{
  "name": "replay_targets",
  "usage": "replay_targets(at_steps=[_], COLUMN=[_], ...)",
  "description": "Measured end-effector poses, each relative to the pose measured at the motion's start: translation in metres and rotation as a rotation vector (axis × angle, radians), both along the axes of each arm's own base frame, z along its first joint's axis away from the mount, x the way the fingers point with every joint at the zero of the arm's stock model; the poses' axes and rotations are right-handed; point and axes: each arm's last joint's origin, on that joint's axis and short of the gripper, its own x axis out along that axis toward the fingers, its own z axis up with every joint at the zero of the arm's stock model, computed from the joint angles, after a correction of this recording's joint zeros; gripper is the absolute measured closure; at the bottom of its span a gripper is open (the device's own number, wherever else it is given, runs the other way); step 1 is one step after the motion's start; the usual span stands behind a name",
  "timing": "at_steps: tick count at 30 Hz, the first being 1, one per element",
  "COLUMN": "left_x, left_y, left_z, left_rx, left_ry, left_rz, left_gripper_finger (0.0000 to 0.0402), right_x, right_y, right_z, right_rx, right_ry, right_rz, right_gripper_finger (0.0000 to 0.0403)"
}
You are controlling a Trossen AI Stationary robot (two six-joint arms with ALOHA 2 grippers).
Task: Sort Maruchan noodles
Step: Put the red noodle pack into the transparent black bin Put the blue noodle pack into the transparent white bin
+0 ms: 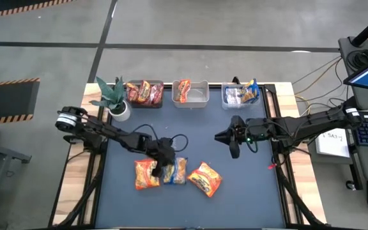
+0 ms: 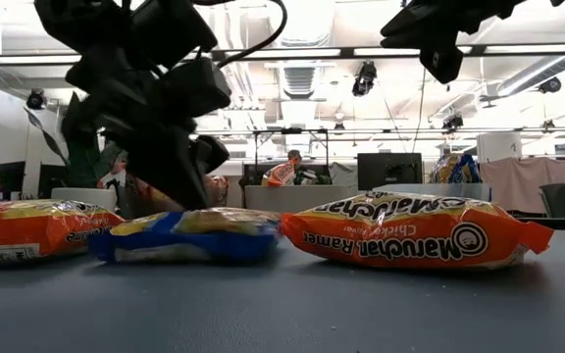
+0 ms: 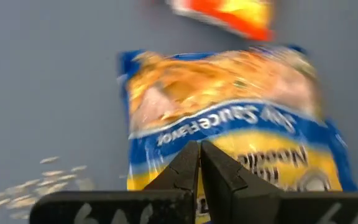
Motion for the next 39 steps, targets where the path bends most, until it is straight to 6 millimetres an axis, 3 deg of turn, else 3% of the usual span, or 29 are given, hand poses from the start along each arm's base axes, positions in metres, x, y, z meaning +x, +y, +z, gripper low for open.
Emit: replay_targets(at_steps=[5,11,15,25,30,39], left_x=[0.0,-0.011,-0.021,-0.034,-0.033,-0.041], left_y=[0.013,0.012,0.008,-0.004,-0.004,-0.002], left_z=[0.008,0.033,0.044,0.014,0.009,-0.007], left_rx=[0.111,0.157,0.063,-0.037,-0.032,-0.051], left_ry=[-0.039,-0.088,-0.073,0.049,0.031,-0.017], left_rz=[0.167,0.064,-0.049,-0.071,-0.029,0.011], left_gripper_finger=[0.0402,0.0401,0.0401,0.0401,0.0401,0.0401], right_x=[0.002,0.02,0.041,0.099,0.123,0.155], right_y=[0.0,0.002,-0.001,-0.02,-0.034,-0.038], right_z=[-0.003,-0.026,-0.048,-0.071,-0.077,-0.101], right_rx=[0.01,0.086,0.13,0.198,0.308,0.418], right_ry=[0.01,0.112,0.22,0.344,0.374,0.45], right_rz=[-0.007,-0.052,-0.091,-0.073,-0.011,0.1], right_gripper_finger=[0.0345,0.0345,0.0345,0.0339,0.0299,0.0177])
